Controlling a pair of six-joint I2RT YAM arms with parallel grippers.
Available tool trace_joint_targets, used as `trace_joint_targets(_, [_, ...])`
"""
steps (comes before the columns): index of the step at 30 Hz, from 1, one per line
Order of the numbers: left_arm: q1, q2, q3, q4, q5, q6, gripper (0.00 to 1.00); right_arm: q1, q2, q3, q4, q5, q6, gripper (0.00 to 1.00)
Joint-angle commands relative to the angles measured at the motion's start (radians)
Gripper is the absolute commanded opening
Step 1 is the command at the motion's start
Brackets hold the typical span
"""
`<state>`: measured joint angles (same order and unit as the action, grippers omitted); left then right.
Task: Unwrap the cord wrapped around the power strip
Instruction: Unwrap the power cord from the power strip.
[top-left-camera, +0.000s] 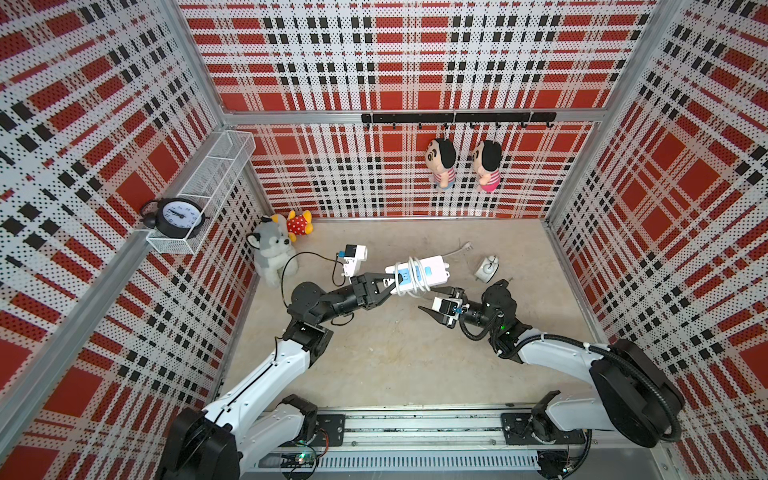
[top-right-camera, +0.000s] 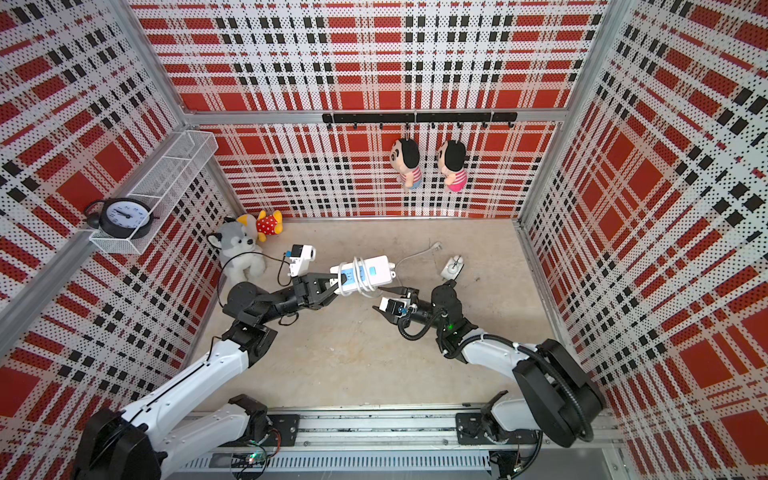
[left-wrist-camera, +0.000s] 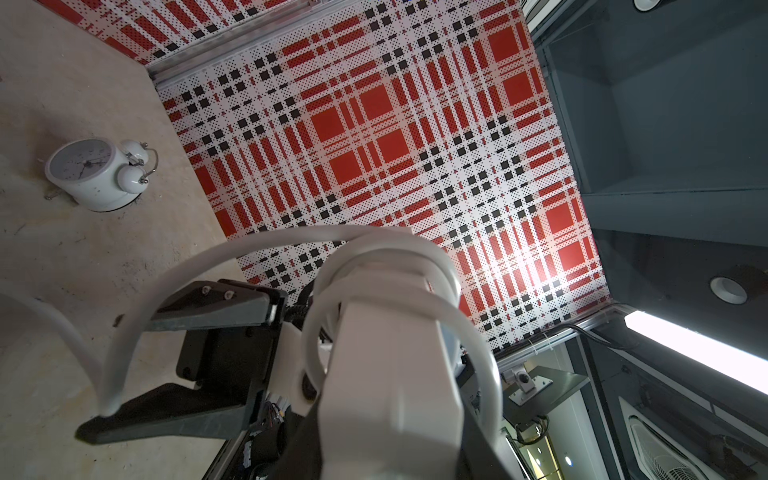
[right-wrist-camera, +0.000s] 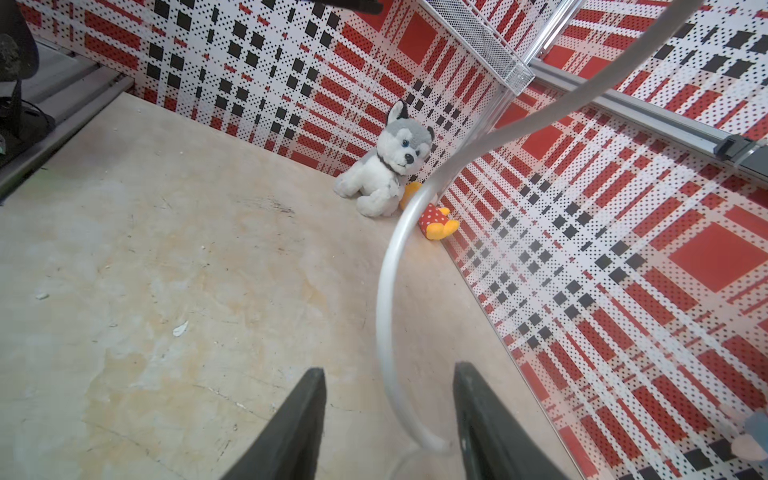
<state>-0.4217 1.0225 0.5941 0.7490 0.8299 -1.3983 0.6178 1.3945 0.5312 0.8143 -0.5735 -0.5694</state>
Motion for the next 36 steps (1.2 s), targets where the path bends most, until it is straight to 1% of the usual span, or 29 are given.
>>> trace_joint_targets(1, [-0.006,-0.030,-0.003,0.040,-0.007,0.005,0.00,0.010,0.074,0.040,0.142,-0.026,-0.036,0.52])
trace_joint_targets(2, [-0.006,-0.032,-0.003,0.038,-0.008,0.005,0.00,0.010,0.100,0.049,0.170,-0.023,-0.028,0.51])
trace_joint_targets(4, [-0.006,-0.033,-0.004,0.035,-0.008,0.007,0.00,0.010,0.141,0.064,0.210,-0.015,-0.019,0.44])
trace_joint_targets(9, [-0.005,-0.048,-0.009,0.018,-0.007,0.012,0.00,0.005,0.195,0.064,0.356,0.025,0.029,0.13])
trace_joint_targets(11, [-0.001,-0.058,-0.020,0.009,-0.007,0.016,0.00,-0.003,0.192,0.065,0.383,0.031,0.051,0.05])
trace_joint_targets(13, [0.002,-0.066,-0.032,0.005,-0.006,0.016,0.00,-0.023,0.184,0.067,0.425,0.046,0.090,0.01])
trace_joint_targets(16, [0.008,-0.078,-0.053,0.003,-0.005,0.016,0.00,-0.071,0.159,0.088,0.481,0.064,0.175,0.00])
trace_joint_targets(18, [0.011,-0.083,-0.068,0.004,-0.004,0.019,0.00,-0.102,0.135,0.117,0.478,0.078,0.211,0.00])
trace_joint_targets(23, [0.045,-0.086,-0.103,0.003,-0.001,0.023,0.00,-0.156,0.029,0.170,0.409,0.101,0.222,0.00])
trace_joint_targets(25, [0.070,-0.081,-0.107,0.003,-0.003,0.021,0.00,-0.165,-0.031,0.160,0.346,0.111,0.181,0.00])
trace_joint_targets(27, [0.093,-0.070,-0.101,0.003,-0.006,0.021,0.00,-0.165,-0.100,0.131,0.245,0.133,0.115,0.00])
trace_joint_targets(32, [0.137,-0.027,-0.044,0.041,-0.008,0.015,0.00,-0.162,-0.290,-0.042,0.049,0.225,0.009,0.00])
trace_joint_targets(34, [0.141,-0.011,-0.012,0.060,-0.006,0.010,0.00,-0.150,-0.347,-0.091,-0.070,0.261,-0.035,0.00])
trace_joint_targets(36, [0.150,-0.002,0.021,0.062,0.005,0.012,0.00,-0.123,-0.383,-0.125,-0.181,0.323,-0.093,0.00])
